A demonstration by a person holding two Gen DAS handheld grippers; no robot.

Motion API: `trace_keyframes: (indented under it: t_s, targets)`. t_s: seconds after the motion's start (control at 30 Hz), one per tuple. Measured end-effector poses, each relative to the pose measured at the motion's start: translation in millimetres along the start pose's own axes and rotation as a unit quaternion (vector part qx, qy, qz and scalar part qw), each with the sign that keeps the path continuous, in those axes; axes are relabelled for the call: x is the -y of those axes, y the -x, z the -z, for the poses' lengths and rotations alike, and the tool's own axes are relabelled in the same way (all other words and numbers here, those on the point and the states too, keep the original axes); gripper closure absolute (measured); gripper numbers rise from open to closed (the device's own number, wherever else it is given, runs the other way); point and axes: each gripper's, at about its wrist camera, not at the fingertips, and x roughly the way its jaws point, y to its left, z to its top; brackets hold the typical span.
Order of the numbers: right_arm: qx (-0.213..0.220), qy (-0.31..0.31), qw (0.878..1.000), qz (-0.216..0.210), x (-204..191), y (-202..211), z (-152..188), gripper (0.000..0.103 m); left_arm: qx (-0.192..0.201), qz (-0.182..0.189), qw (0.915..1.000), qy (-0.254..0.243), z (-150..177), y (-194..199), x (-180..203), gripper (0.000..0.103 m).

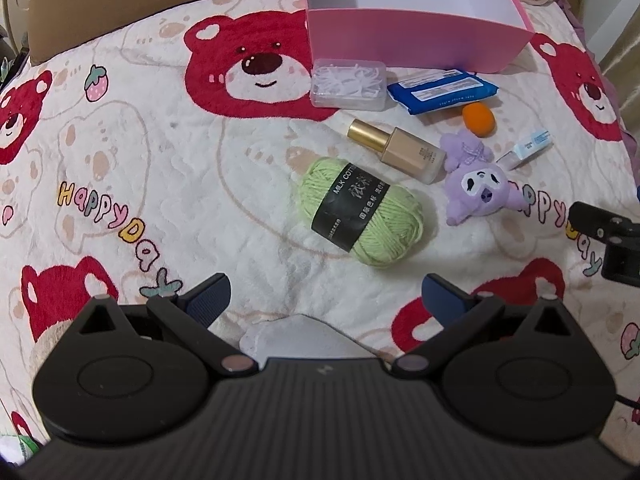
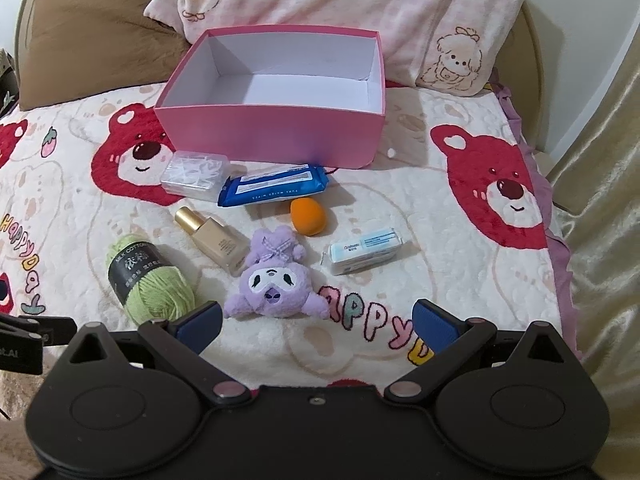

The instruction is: Organize objects

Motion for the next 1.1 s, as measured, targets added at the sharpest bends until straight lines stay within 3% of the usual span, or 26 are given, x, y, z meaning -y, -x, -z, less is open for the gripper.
trace_keyframes:
  t_s: [0.17,0.33,0.53,0.63,0.67,0.73,0.77,0.87,1.0,1.1]
  targets:
    - [-0.003,0.003,1.000,-0.018,-0.6,-4.5,1.4,0.001,0.001,-0.002,1.0000,0.004,-0.5,-0.3,-1.8,0.000]
    - [0.005,0.015,0.991,-0.131,1.0,-10.3,-6.3,0.001,0.017,0.011,0.9992,0.035,-6.5,-1.9,-16.3,0.000]
    - [0.006,0.065,0.980,-0.186,-16.9,-42.3,-15.9,0.001,0.032,0.052,0.9959,0.067,-20.0,-18.7,-37.4,0.002]
    - [0.011,0.105,0.972,-0.208,-30.8,-56.3,-19.6,0.002,0.032,0.098,0.9886,0.110,-27.2,-35.7,-49.2,0.000]
    - [0.009,0.123,0.969,-0.216,-36.2,-60.1,-20.1,0.003,0.018,0.133,0.9824,0.131,-29.8,-46.6,-54.3,0.000]
    - [0.013,0.162,0.960,-0.228,-49.9,-67.4,-18.7,0.004,-0.008,0.168,0.9688,0.182,-32.0,-68.3,-61.9,0.000]
    - [0.014,0.179,0.957,-0.230,-57.1,-71.0,-17.9,0.006,-0.011,0.171,0.9661,0.194,-33.2,-77.8,-62.1,0.000]
    - [0.012,0.206,0.946,-0.248,-72.7,-85.7,-13.7,0.008,-0.013,0.142,0.9707,0.193,-34.2,-97.2,-54.6,0.002]
    - [-0.004,0.205,0.943,-0.262,-82.7,-110.9,-6.8,0.010,-0.013,0.166,0.9605,0.223,-32.2,-112.5,-55.4,0.004]
    - [-0.004,0.215,0.937,-0.276,-88.3,-120.1,3.8,0.010,-0.009,0.151,0.9663,0.208,-30.7,-115.6,-49.3,0.005]
